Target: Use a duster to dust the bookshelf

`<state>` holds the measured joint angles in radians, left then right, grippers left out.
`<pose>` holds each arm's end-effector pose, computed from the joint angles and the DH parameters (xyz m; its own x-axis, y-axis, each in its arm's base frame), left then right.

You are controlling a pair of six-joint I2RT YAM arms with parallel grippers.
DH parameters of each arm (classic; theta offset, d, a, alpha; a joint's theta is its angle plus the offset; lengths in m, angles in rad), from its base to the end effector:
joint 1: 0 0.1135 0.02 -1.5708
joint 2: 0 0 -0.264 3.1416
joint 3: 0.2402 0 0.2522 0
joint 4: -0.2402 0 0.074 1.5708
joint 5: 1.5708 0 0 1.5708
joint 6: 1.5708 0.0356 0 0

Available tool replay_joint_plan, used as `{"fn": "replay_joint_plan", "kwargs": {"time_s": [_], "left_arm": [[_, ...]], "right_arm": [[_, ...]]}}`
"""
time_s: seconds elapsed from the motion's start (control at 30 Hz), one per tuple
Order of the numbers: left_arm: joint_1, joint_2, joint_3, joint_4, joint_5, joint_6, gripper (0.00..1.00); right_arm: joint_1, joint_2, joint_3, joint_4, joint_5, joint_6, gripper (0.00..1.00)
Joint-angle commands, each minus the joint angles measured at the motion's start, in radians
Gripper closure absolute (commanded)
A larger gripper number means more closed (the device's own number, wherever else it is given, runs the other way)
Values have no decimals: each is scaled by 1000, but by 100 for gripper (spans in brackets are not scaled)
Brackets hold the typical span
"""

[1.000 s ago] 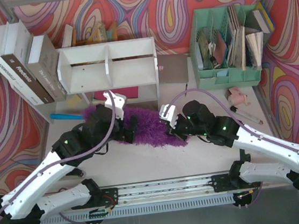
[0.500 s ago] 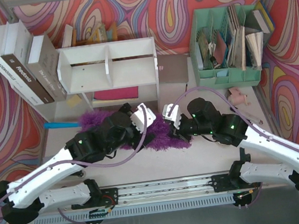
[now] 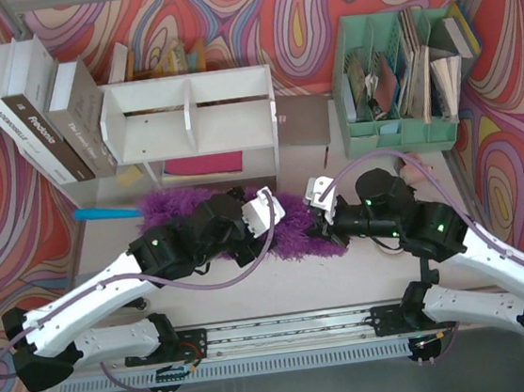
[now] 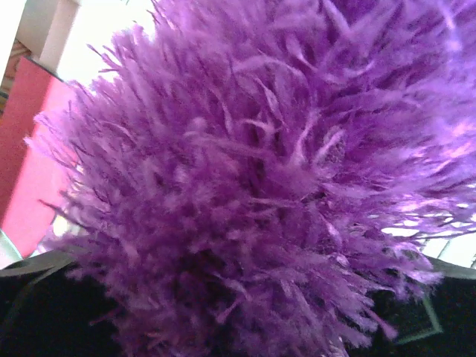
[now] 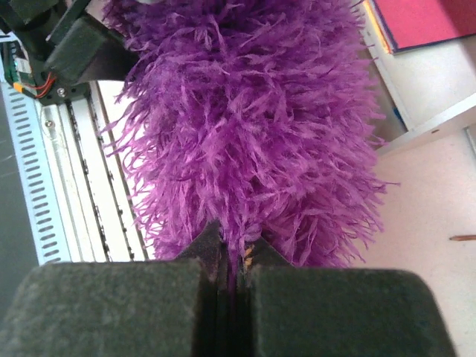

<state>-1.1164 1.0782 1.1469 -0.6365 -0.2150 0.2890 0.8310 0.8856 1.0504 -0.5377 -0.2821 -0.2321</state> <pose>0.1065 -0.2007 0.3643 0.0014 0.6314 -0.7754 0.8330 0.4282 0.3503 0.1177 0.1437 0.3779 -0.0356 -0.3668 -0.9296 -0.9170 0.3819 -0.1155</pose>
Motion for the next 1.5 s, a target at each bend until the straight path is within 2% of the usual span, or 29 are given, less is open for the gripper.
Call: {"fn": "replay_joint_plan", "kwargs": {"time_s": [0.0,0.07,0.13,0.27,0.5,0.57,0.6,0.87,0.93,1.23,1.37,1.47], "left_arm": [[4,14,-18,3,14,-2,27],[4,25,-7,-1,11,-10,38],[4,35,4,-3,9,-17,43],[3,54,26,4,-9,-42,68],[3,49,77,29,-30,-65,94],[3,38,96,46,-47,-64,99],[3,30,105,55,-56,-64,100],[3,-30,186,120,-139,-70,100],[3,-28,208,123,-170,-74,100],[4,-57,271,279,-304,-71,100],[3,-48,363,323,-319,-79,100],[3,-27,429,344,-326,-91,100]], "right_arm": [[1,-27,47,42,54,-1,100],[2,-26,52,39,66,-1,100],[2,-24,53,42,80,-2,100],[1,-27,48,66,121,1,100],[1,-65,25,147,203,5,100],[1,-75,20,169,226,9,95],[2,-80,17,180,237,10,91],[1,-182,-25,305,338,33,42],[1,-221,-31,333,345,38,35],[0,-246,-19,328,282,67,33],[1,-217,-79,384,231,89,32],[2,-172,-133,452,200,114,28]]}}
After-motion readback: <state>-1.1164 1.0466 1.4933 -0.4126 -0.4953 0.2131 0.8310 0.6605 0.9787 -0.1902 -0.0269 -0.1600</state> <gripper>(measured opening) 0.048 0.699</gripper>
